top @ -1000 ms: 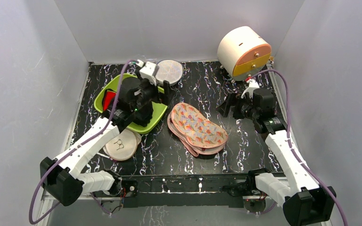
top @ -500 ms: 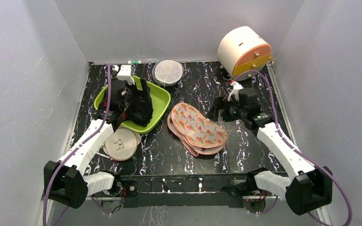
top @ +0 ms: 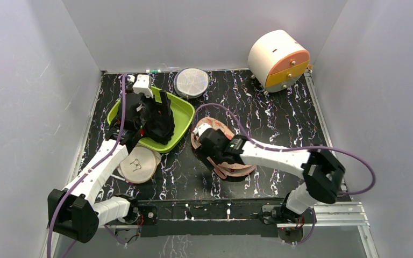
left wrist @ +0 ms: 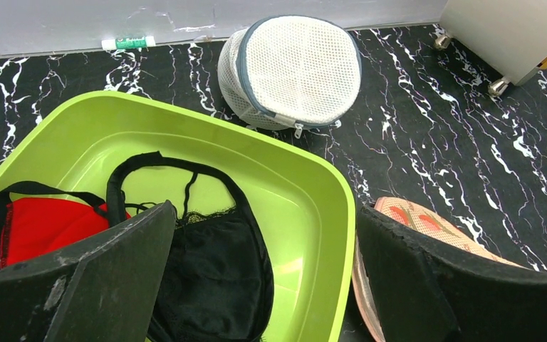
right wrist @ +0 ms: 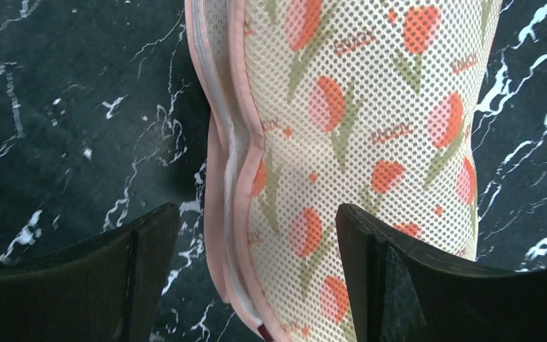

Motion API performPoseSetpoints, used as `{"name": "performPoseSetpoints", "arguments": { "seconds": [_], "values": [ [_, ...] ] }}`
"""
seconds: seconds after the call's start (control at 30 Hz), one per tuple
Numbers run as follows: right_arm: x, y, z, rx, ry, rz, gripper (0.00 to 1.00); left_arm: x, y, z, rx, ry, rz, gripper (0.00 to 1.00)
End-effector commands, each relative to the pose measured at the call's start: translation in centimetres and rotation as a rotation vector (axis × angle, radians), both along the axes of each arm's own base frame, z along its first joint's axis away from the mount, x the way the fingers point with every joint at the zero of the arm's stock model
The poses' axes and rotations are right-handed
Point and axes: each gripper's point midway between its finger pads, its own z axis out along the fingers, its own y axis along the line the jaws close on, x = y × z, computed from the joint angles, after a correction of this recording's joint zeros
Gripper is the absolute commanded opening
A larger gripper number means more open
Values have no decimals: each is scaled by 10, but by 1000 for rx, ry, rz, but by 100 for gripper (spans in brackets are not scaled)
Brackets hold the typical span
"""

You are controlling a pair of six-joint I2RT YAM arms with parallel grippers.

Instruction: Unzip the laundry bag and remove the bra

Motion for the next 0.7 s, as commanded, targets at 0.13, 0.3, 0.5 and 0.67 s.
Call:
{"name": "performPoseSetpoints", "arguments": {
  "seconds": [0.13,0.3,0.5,0.67],
  "values": [
    [36,22,24,-159,-264,-68,66,-3,-6,17,-23,-53,-42,98],
    [56,38,21,-188,-318,-90,60,-4,-4,17,-17,-56,-35,98],
    [70,50,7,-221,-347,-109,47,-3,-1,14,-5,-53,-20,98],
    [74,46,-4,-256,-364,-145,38,-3,-2,14,-8,-50,-27,98]
  ]
}}
